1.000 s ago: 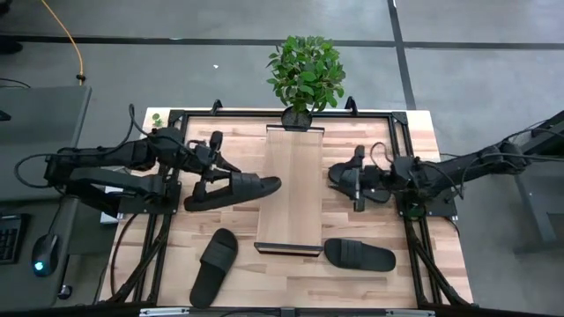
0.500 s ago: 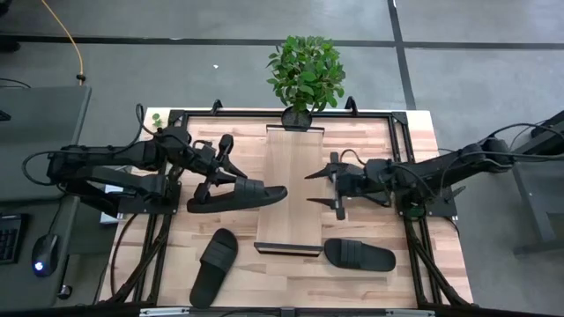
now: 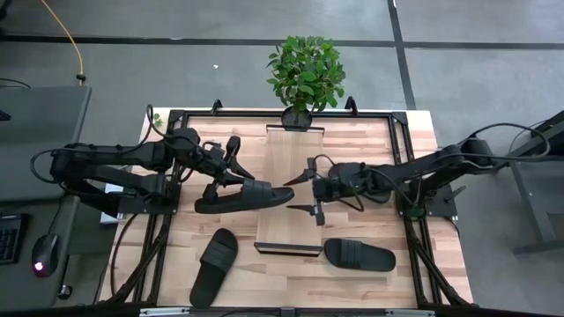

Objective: Pick and place slides into the shelf
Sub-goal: Put the slide on the shelf

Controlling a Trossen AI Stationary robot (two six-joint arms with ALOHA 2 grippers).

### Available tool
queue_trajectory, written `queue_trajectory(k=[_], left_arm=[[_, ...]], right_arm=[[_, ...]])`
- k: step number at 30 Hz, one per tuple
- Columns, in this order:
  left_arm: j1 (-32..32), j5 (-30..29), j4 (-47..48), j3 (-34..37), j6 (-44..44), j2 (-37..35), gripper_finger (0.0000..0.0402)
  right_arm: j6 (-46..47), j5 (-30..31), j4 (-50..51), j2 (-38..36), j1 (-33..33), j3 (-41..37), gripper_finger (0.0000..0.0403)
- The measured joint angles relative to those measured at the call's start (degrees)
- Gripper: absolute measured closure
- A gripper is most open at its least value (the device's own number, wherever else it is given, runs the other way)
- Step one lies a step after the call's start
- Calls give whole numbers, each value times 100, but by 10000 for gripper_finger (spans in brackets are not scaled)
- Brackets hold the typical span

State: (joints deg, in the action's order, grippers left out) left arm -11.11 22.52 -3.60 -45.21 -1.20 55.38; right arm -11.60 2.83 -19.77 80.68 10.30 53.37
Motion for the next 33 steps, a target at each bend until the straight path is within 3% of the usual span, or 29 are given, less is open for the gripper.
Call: queue_trajectory(k=[22,27,33], left_arm=[[-11,-111,-56,2,-3,388,369],[-11,-109,-208,2,-1,362,369],[-9,-105,-250,2,7,362,369]], right_arm=[[210,-6,-105,116,6,183,132],[256,-4,-107,114,51,183,166],[258,-3,-112,112,62,183,236]])
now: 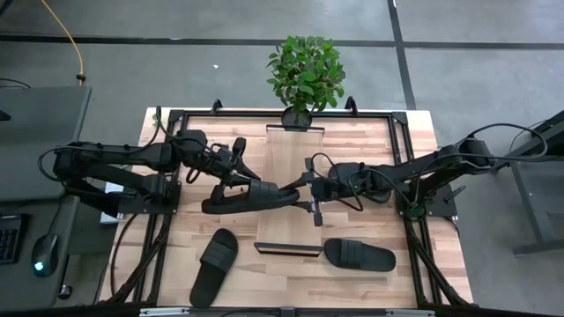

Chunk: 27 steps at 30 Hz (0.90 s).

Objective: Pick and place slides into the shelf
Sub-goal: Put the slide on the shelf

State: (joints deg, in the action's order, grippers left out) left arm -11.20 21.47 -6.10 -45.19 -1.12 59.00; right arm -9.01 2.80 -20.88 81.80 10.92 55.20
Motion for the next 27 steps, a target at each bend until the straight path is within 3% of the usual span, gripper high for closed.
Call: queue_trajectory(k=[8,16,27], left_arm=[[-2,26,36,0,26,0,369],[-4,125,108,0,-164,0,361],[-4,-222,165,0,-186,-268,237]], right_arm=[[-3,-97,-4,-4,10,0,334],[-8,-81,102,-4,9,-2,366],[-500,39,292,-4,4,-4,364]])
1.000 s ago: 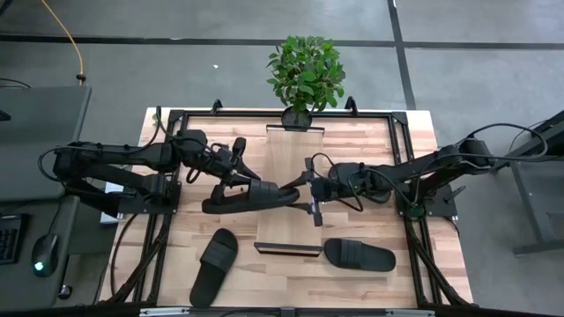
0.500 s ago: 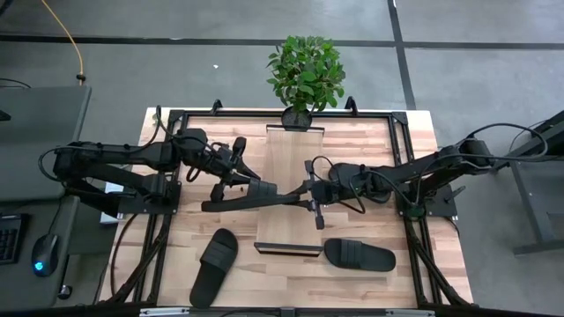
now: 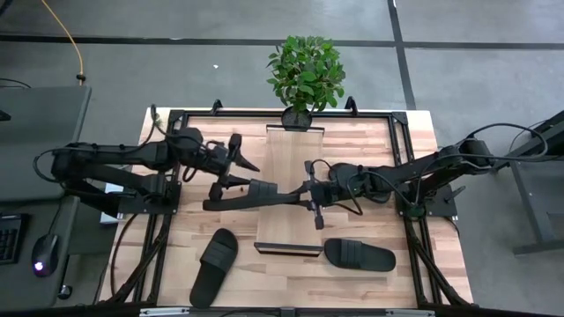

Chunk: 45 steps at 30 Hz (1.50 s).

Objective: Pick and place slides into the shelf
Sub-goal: Put the slide on the shelf

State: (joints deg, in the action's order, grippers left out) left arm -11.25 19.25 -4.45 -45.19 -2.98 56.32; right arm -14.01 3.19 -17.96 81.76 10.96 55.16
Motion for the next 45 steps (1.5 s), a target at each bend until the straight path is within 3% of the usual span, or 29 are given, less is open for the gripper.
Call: queue_trajectory(k=[6,12,19,35,45], left_arm=[[0,-294,40,-10,91,-664,193],[0,-486,576,-7,219,-1356,179],[4,-584,1209,0,245,-1811,188],[2,-842,1880,0,177,-1872,190],[2,-991,2017,0,151,-1872,190]], right_arm=[[-285,407,165,3,-7,-20,364],[-574,1139,419,-55,-83,-15,364],[-912,946,697,-352,-351,-6,364],[-2565,847,2068,-1019,-547,-4,363],[-3269,151,2413,-1027,-1075,-4,363]])
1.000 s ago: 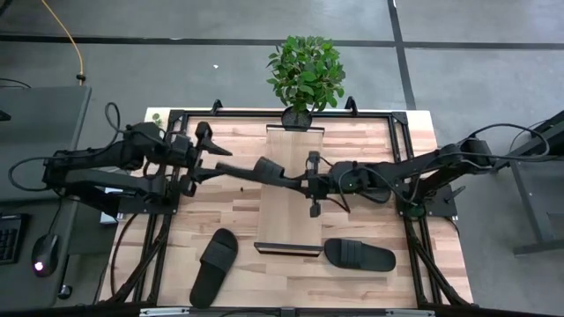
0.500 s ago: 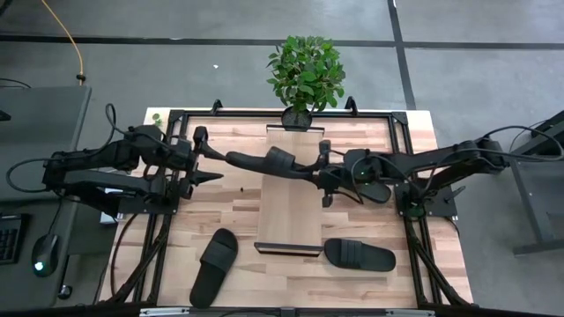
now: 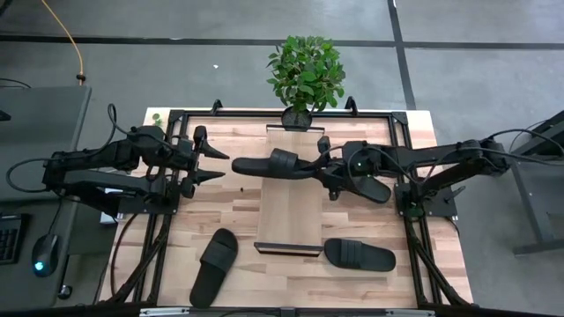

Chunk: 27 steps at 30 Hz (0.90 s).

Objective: Pick and place slides into the shelf
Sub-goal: Put the slide on the shelf

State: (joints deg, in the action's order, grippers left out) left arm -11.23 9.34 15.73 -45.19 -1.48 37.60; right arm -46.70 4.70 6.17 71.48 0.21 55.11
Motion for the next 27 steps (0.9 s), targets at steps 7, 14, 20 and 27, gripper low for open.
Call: queue_trajectory(k=[7,14,20,27], left_arm=[[-2,-1,131,0,-3,0,190],[0,-62,224,0,-20,0,190],[-2,-292,341,-1,-21,0,190],[-2,-408,378,-2,-39,0,190]], right_arm=[[-279,-232,-24,0,-389,0,363],[-318,-702,18,-62,-887,0,363],[-175,-1057,210,-548,-1185,-16,363],[-90,-1399,-140,-1526,-1220,-815,363]])
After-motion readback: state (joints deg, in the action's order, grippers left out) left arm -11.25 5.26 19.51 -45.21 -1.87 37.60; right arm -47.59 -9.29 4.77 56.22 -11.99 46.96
